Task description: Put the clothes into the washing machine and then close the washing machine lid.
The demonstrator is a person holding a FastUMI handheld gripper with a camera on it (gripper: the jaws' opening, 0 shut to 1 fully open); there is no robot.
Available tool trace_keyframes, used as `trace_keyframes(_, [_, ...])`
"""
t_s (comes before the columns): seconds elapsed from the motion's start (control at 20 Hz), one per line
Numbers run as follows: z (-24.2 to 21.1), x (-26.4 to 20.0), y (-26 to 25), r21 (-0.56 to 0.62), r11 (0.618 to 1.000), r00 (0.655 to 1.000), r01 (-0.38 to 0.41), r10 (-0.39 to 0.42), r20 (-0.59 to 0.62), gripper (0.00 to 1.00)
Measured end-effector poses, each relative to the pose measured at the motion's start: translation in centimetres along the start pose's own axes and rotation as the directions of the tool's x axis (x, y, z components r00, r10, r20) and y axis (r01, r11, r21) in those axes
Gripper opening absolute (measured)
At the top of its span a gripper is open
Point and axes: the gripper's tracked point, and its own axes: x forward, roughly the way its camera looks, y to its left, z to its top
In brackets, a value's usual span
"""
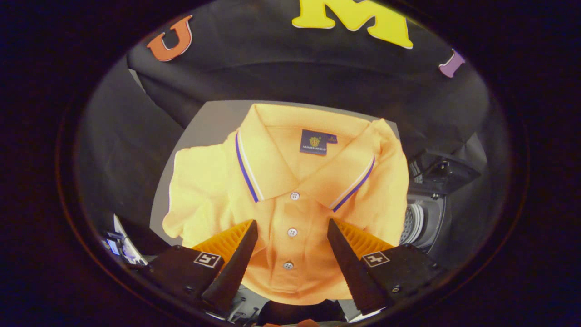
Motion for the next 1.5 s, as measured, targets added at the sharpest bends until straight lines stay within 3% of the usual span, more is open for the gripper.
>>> trace_keyframes(0.15, [0.1, 0.1, 0.1, -0.083, 0.996, 1.0, 0.013, -0.014, -0.009, 0.97])
trace_keyframes(0.65, [0.5, 0.3, 0.2, -0.122, 0.992, 1.0, -0.011, 0.011, -0.005, 0.86])
trace_keyframes(0.9, [0.9, 0.4, -0.8, -0.08, 0.997, 1.0, -0.002, -0.001, -0.03, 0.61])
trace_keyframes(0.95, [1.1, 0.2, -0.9, -0.061, 0.998, 1.0, 0.0, -0.002, -0.029, 0.54])
trace_keyframes(1.0, [1.1, 0.3, -1.0, -0.058, 0.998, 0.999, -0.002, 0.001, -0.033, 0.38])
trace_keyframes(1.05, [1.2, 0.4, -1.2, -0.063, 0.998, 0.999, -0.011, 0.008, -0.035, 0.34])
trace_keyframes(1.5, [1.4, 0.2, -1.7, -0.021, 0.995, 0.993, -0.099, 0.098, -0.058, 0.16])
